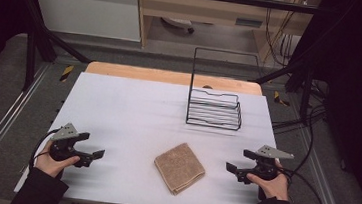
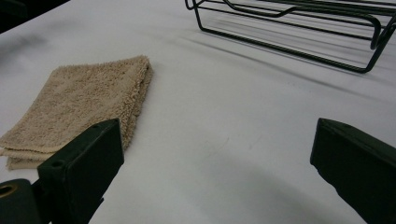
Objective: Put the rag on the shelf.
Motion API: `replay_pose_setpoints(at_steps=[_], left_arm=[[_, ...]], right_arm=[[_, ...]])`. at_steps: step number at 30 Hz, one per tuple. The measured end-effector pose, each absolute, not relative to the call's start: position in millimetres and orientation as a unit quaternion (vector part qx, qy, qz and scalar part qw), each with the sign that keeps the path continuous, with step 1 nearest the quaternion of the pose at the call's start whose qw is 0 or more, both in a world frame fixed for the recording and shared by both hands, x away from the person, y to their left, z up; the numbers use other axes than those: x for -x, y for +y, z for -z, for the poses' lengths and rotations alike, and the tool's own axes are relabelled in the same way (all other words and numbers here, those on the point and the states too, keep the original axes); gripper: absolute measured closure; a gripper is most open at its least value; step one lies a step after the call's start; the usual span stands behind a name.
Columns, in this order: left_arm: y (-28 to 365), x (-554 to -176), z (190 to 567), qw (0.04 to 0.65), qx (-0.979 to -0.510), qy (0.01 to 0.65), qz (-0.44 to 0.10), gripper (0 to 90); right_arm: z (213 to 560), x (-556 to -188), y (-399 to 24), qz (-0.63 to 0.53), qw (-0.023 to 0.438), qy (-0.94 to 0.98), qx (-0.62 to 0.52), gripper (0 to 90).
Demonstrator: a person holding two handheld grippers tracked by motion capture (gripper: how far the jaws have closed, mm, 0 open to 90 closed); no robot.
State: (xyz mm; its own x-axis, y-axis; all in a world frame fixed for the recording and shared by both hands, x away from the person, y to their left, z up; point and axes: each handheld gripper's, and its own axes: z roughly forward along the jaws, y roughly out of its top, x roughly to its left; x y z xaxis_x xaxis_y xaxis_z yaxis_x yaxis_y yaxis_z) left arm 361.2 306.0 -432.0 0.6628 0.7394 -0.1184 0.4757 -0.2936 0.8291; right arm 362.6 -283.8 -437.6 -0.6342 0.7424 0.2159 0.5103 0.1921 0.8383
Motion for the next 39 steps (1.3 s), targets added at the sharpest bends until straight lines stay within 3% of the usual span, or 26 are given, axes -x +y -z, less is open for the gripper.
replay_pose_setpoints(at_steps=[39], left_arm=[[267.3, -361.7, 435.6, 0.435, -0.807, 0.380, -0.124, 9.0]], right_arm=[[439.0, -362.5, -267.0, -0.465, 0.122, 0.779, -0.402, 3.9]])
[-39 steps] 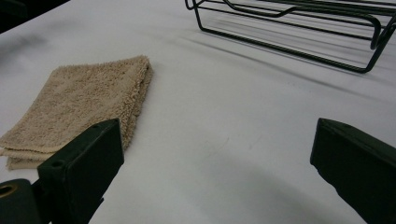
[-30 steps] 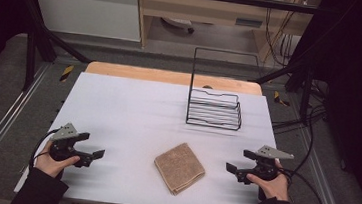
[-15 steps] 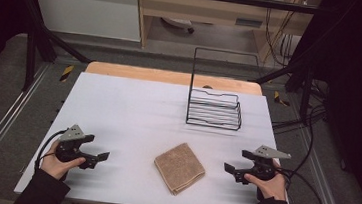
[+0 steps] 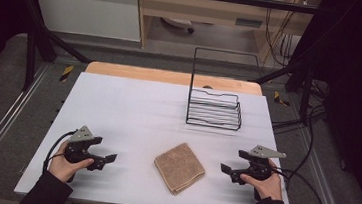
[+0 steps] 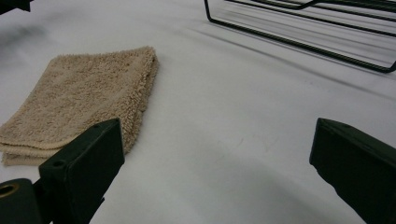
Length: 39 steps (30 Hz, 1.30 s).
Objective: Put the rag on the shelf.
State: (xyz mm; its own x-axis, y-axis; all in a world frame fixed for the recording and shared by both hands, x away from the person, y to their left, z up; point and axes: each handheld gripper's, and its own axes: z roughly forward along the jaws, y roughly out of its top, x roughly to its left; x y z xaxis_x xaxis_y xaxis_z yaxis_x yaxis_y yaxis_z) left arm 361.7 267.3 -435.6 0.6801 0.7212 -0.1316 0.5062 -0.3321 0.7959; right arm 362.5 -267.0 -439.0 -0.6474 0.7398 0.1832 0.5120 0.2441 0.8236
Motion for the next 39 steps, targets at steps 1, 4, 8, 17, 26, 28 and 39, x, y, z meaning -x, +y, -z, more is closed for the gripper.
replay_pose_setpoints(at_steps=[1, 4, 8, 17, 26, 28, 39], left_arm=[[265.3, -362.1, 435.2, 0.434, -0.808, 0.379, -0.122, 9.4], [258.2, -362.6, 434.0, 0.435, -0.808, 0.380, -0.116, 10.7], [248.9, -363.1, 431.6, 0.435, -0.810, 0.376, -0.112, 12.7], [225.3, -363.3, 427.2, 0.433, -0.818, 0.364, -0.101, 16.3], [198.2, -367.3, 424.4, 0.430, -0.826, 0.352, -0.097, 20.3], [191.2, -367.9, 424.5, 0.430, -0.826, 0.352, -0.092, 21.3], [154.9, -373.0, 423.9, 0.428, -0.827, 0.354, -0.085, 33.6]], right_arm=[[439.0, -362.6, -266.2, -0.466, 0.124, 0.779, -0.401, 3.9], [439.1, -362.5, -264.3, -0.465, 0.122, 0.779, -0.401, 4.1], [440.4, -362.7, -261.4, -0.465, 0.120, 0.779, -0.403, 4.1], [440.9, -362.7, -252.8, -0.460, 0.121, 0.784, -0.399, 4.2], [439.6, -362.1, -241.4, -0.459, 0.118, 0.790, -0.390, 4.4], [439.1, -361.3, -239.0, -0.461, 0.115, 0.789, -0.389, 4.7], [442.4, -361.6, -223.7, -0.456, 0.102, 0.796, -0.385, 5.5]])
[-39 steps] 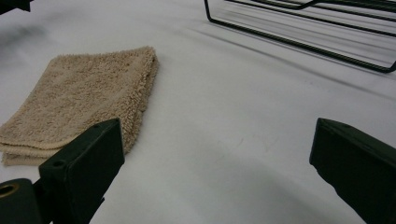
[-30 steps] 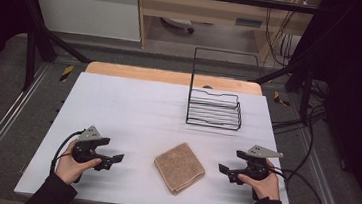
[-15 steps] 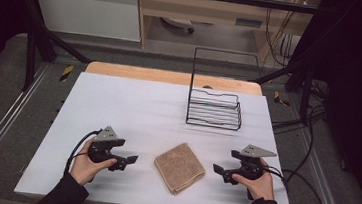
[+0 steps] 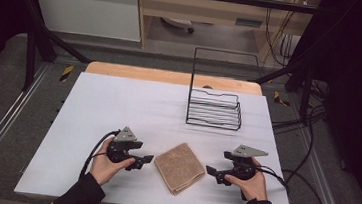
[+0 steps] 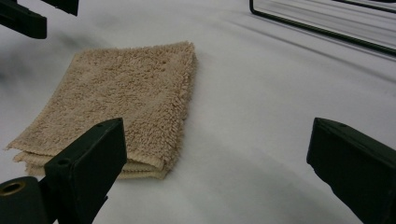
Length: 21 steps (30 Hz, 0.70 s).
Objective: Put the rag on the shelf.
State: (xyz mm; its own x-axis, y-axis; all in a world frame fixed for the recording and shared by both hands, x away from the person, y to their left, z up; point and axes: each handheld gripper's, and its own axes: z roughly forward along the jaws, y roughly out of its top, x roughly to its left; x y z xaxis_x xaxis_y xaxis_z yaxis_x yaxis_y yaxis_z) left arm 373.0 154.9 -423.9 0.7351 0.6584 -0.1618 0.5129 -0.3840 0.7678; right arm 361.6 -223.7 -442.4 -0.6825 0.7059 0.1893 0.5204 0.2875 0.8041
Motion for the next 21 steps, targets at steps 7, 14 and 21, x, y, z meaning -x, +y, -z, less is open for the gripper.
replay_pose_setpoints(at_steps=[7, 14, 21], left_arm=[[135.0, -379.9, 428.2, 0.424, -0.830, 0.359, -0.041, 42.6], [128.6, -382.2, 435.9, 0.410, -0.836, 0.363, -0.041, 52.3], [128.2, -382.0, 439.4, 0.405, -0.836, 0.368, -0.029, 65.8]], right_arm=[[443.3, -360.8, -212.3, -0.456, 0.097, 0.796, -0.386, 6.6], [446.3, -360.5, -201.4, -0.447, 0.095, 0.803, -0.383, 9.9], [450.3, -361.3, -191.5, -0.443, 0.096, 0.809, -0.374, 20.3]])
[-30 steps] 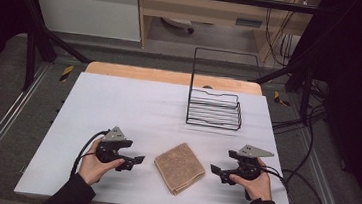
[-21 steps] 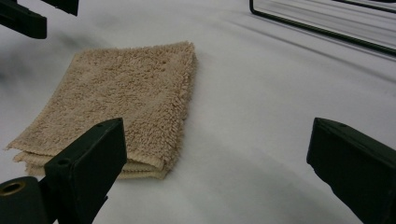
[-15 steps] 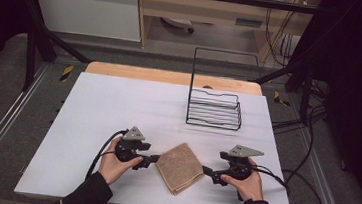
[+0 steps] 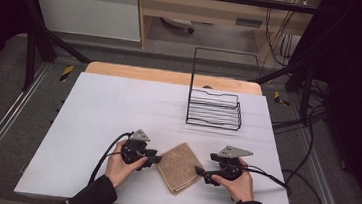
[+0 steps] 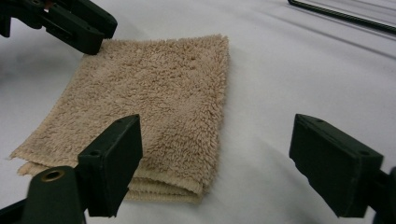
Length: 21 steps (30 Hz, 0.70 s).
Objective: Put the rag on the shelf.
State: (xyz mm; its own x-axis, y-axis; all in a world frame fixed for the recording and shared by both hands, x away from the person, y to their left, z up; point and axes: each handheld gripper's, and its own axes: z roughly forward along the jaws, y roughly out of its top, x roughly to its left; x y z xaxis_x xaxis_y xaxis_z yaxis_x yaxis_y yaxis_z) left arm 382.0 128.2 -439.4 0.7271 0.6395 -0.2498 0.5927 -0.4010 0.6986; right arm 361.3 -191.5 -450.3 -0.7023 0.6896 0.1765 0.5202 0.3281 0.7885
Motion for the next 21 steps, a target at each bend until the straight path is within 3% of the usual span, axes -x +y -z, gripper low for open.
replay_pose_setpoints(at_steps=[7, 9, 16, 21], left_arm=[[125.6, -380.1, 443.0, 0.396, -0.844, 0.362, -0.026, 72.5], [125.1, -379.4, 444.2, 0.393, -0.844, 0.363, -0.026, 74.2], [122.8, -378.2, 446.8, 0.391, -0.848, 0.357, -0.023, 76.5], [121.4, -377.0, 447.4, 0.387, -0.850, 0.358, -0.027, 76.7]], right_arm=[[451.4, -361.1, -190.8, -0.437, 0.092, 0.805, -0.392, 30.7], [451.0, -360.8, -190.7, -0.440, 0.088, 0.798, -0.401, 38.7], [453.7, -359.8, -189.4, -0.420, 0.066, 0.804, -0.416, 55.0], [453.3, -357.1, -189.6, -0.413, 0.056, 0.806, -0.421, 62.1]])
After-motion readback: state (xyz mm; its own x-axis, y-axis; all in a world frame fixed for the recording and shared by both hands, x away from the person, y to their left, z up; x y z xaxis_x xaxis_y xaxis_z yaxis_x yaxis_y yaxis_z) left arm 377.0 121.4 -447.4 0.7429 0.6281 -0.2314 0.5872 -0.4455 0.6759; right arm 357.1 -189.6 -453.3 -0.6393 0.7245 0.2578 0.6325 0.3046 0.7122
